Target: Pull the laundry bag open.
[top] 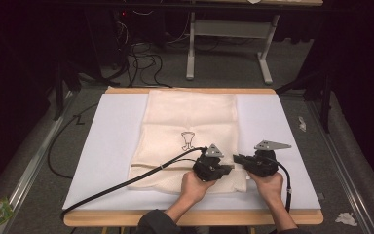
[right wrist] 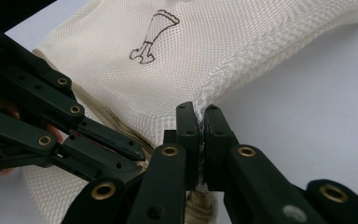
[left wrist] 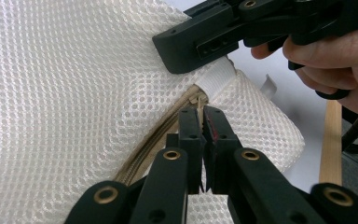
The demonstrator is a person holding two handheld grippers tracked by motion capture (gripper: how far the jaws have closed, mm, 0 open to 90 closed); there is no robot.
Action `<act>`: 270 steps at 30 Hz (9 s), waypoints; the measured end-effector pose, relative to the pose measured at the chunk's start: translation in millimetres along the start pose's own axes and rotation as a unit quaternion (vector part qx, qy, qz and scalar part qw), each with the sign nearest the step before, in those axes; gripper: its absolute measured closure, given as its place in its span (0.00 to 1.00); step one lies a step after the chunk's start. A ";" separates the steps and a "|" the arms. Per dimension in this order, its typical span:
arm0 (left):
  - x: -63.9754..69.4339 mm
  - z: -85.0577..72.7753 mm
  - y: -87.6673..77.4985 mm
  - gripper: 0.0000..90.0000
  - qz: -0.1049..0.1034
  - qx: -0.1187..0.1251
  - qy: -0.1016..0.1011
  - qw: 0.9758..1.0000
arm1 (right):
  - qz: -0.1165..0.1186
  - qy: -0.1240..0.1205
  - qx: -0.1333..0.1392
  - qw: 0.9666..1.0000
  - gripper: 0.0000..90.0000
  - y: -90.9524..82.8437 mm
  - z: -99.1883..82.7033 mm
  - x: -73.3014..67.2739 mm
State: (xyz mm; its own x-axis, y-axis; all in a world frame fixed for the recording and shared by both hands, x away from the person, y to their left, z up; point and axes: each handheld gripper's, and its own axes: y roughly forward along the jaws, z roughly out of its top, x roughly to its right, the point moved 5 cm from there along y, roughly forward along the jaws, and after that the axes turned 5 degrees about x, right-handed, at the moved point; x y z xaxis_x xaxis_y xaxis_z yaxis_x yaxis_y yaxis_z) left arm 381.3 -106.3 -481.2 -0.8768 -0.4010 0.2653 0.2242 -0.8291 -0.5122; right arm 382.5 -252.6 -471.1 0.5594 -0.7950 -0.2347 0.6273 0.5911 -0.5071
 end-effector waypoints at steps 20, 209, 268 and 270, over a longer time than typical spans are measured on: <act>-0.3 -0.2 -3.1 0.97 0.007 -0.011 0.008 1.000 | 0.005 -0.004 -0.001 1.000 0.98 -0.3 -1.0 -0.5; -56.8 -15.1 -96.6 0.97 0.097 0.046 -0.027 0.994 | -0.042 -0.002 -0.007 0.999 0.98 3.9 10.7 24.2; -71.8 -28.8 -123.8 0.97 0.113 0.057 -0.045 0.991 | -0.046 0.005 -0.002 0.999 0.98 2.2 11.1 28.3; -71.7 -28.6 -124.0 0.97 0.112 0.058 -0.045 0.991 | -0.046 0.004 -0.002 0.999 0.98 2.6 11.0 28.5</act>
State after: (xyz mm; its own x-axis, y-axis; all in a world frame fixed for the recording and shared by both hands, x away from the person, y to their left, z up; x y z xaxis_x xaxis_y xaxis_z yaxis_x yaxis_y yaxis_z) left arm 404.2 36.4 -460.1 -0.7589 -0.6092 0.2301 0.4611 -0.7522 -0.4707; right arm 406.0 -272.2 -470.0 0.4959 -0.8465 -0.1937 0.6737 0.5157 -0.5293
